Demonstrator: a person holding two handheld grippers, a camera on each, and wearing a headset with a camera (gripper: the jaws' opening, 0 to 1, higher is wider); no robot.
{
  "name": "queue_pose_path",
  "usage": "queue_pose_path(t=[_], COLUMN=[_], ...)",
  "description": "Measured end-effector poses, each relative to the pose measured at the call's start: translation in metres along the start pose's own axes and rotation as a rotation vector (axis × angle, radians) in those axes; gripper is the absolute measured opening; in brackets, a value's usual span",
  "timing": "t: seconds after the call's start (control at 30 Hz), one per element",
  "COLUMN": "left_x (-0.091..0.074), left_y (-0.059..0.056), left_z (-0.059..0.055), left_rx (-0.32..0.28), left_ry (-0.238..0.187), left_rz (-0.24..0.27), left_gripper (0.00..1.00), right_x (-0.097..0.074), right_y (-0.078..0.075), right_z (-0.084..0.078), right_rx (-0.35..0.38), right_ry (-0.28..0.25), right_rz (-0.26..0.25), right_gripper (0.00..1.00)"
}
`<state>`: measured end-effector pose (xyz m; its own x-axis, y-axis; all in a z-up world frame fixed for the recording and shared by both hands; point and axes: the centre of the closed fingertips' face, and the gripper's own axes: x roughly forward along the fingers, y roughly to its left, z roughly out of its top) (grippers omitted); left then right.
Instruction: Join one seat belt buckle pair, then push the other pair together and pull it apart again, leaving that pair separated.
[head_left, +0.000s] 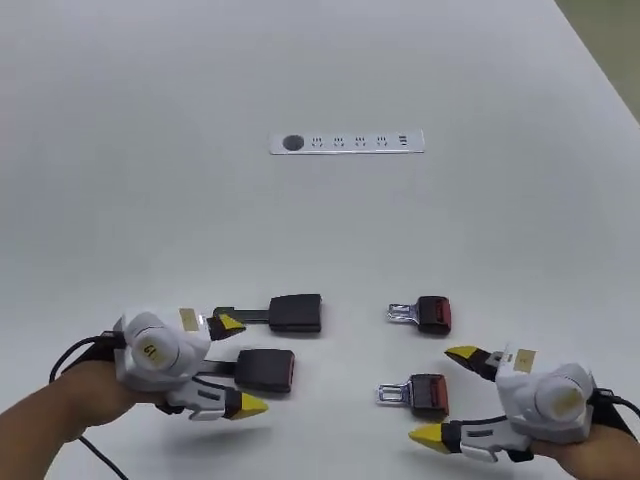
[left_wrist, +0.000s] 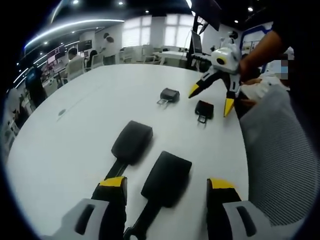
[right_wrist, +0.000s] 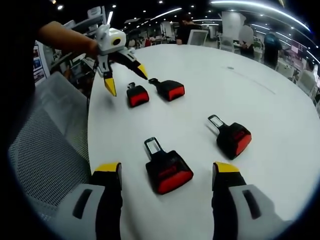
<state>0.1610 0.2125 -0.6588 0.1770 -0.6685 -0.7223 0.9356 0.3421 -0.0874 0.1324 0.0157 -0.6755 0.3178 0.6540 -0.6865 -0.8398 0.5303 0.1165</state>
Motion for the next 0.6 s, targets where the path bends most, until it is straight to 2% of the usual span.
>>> queue_pose_path(t=[0.43,0.6], left_x=[0.008,0.012], left_y=[0.002,0.005], left_z=[-0.014,-0.02], left_rx=[0.067,0.088], left_ry=[0.051,0.067], left_rz=[-0.056,-0.07], left_gripper=[0.56,0.52], right_x=[0.005,0.003], right_y=[0.005,0.004], right_z=[-0.007,-0.006], right_rx=[-0.052,-0.065], right_ry=[0.065,0.06], right_rz=[0.055,0.062], right_gripper=[0.65,0.61])
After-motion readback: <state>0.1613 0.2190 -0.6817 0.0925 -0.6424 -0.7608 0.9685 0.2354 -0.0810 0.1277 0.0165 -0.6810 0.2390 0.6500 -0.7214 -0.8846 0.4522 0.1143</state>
